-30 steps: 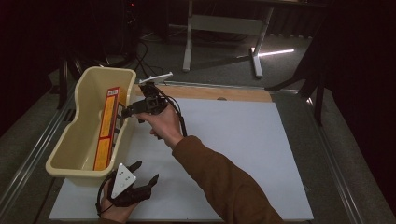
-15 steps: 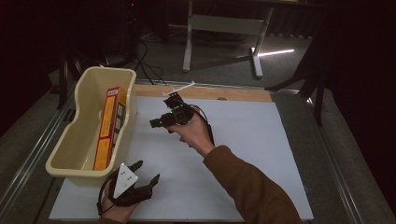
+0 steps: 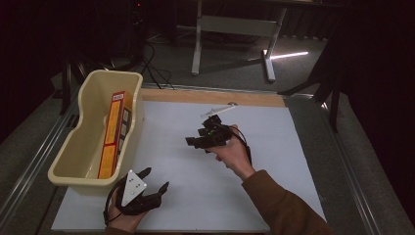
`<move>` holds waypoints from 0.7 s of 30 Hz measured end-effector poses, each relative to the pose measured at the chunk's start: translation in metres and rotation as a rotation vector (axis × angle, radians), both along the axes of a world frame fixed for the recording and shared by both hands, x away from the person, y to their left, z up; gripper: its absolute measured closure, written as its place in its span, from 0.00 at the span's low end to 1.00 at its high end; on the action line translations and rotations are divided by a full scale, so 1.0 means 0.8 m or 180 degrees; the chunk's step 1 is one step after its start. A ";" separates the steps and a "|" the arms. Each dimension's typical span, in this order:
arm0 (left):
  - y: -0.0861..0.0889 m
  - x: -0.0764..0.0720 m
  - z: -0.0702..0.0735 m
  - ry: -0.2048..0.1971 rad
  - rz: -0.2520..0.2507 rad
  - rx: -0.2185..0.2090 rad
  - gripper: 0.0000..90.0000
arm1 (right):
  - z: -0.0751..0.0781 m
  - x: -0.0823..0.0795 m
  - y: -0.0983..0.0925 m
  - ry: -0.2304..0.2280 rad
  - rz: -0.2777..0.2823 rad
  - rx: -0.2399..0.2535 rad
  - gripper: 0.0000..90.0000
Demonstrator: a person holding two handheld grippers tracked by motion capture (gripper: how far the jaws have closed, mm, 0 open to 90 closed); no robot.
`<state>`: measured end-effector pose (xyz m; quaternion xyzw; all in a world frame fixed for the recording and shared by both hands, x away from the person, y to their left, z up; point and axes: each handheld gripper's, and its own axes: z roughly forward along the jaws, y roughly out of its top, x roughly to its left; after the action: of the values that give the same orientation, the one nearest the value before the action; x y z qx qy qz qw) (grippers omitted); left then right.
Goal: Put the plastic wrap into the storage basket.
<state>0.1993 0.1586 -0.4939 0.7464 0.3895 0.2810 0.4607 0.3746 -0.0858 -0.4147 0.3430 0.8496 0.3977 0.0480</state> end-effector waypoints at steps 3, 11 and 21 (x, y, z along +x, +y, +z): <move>0.002 0.001 0.000 0.0008 0.0037 -0.0009 0.30 | -0.008 -0.012 -0.019 -0.0186 0.0011 -0.0147 0.37; 0.002 0.002 -0.001 0.0037 0.0058 0.0006 0.30 | -0.032 -0.037 -0.071 -0.0412 0.0067 -0.0245 0.32; 0.002 0.003 -0.002 0.0054 0.0089 0.0021 0.30 | -0.061 -0.081 -0.138 -0.0806 -0.0026 -0.0202 0.28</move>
<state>0.2015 0.1601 -0.4957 0.7447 0.4029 0.2822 0.4510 0.3100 -0.1964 -0.4632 0.2918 0.8476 0.4105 0.1673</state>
